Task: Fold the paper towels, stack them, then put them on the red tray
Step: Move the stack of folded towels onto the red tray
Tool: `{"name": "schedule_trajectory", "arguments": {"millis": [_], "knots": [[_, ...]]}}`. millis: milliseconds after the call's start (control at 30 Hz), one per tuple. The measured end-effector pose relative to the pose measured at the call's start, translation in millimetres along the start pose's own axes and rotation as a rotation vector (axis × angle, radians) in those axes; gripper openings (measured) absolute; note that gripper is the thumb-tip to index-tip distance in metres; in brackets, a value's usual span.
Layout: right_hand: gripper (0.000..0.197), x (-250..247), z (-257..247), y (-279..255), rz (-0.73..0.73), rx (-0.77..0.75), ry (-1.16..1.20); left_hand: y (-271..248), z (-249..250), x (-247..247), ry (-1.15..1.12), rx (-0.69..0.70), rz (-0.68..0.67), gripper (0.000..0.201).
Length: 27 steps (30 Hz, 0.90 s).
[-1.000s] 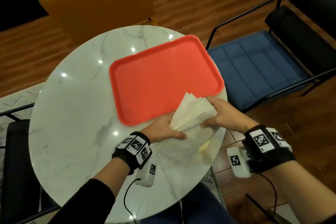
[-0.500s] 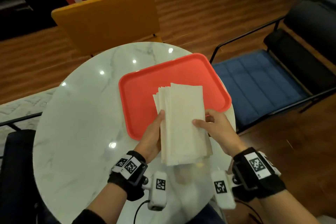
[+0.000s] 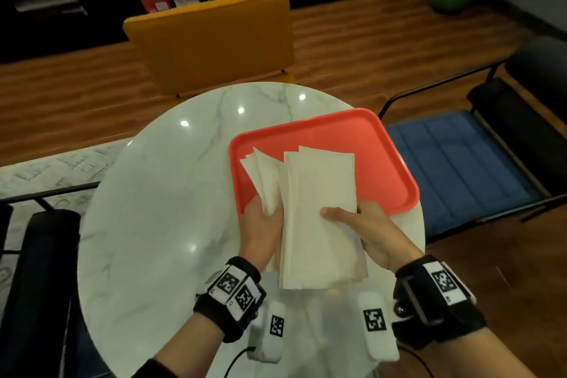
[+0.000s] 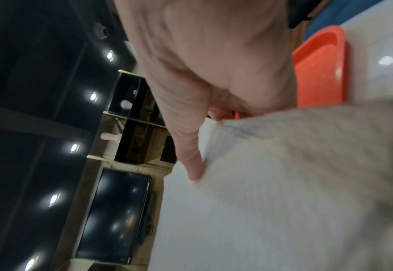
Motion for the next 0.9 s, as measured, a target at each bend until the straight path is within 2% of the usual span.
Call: {"name": "schedule_trajectory", "arguments": {"millis": [133,233,300,467,667,833,900], "knots": [[0.024,8,1,4,0.005,0.053,0.063,8,10,-4,-0.053,0.033,-0.003,0.014],[0.028,3,-4,9,0.012,0.060,0.113,20,12,-5,-0.133,0.018,-0.078,0.037],[0.033,-2,-7,14,0.006,0.081,0.152,27,14,-2,-0.172,0.007,-0.142,0.042],[0.038,-14,-15,31,0.047,0.074,0.189,45,21,4,-0.211,0.007,-0.190,0.039],[0.040,-27,-17,54,0.072,0.127,0.270,68,22,8,-0.255,-0.008,-0.164,0.040],[0.029,-34,-20,76,0.089,0.165,0.234,86,16,15,-0.227,-0.054,-0.151,0.041],[0.031,-43,-27,85,0.094,0.151,0.224,98,12,10,-0.230,-0.079,-0.136,0.043]]}}
Point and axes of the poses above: each hand's wrist, its own y-axis towards the middle knuckle, its own x-axis out of the palm, z = x × y, the point moved 7 cm from there along y, towards the middle knuckle, and after that the axes turned 2 degrees about z, right-handed, at the moved point
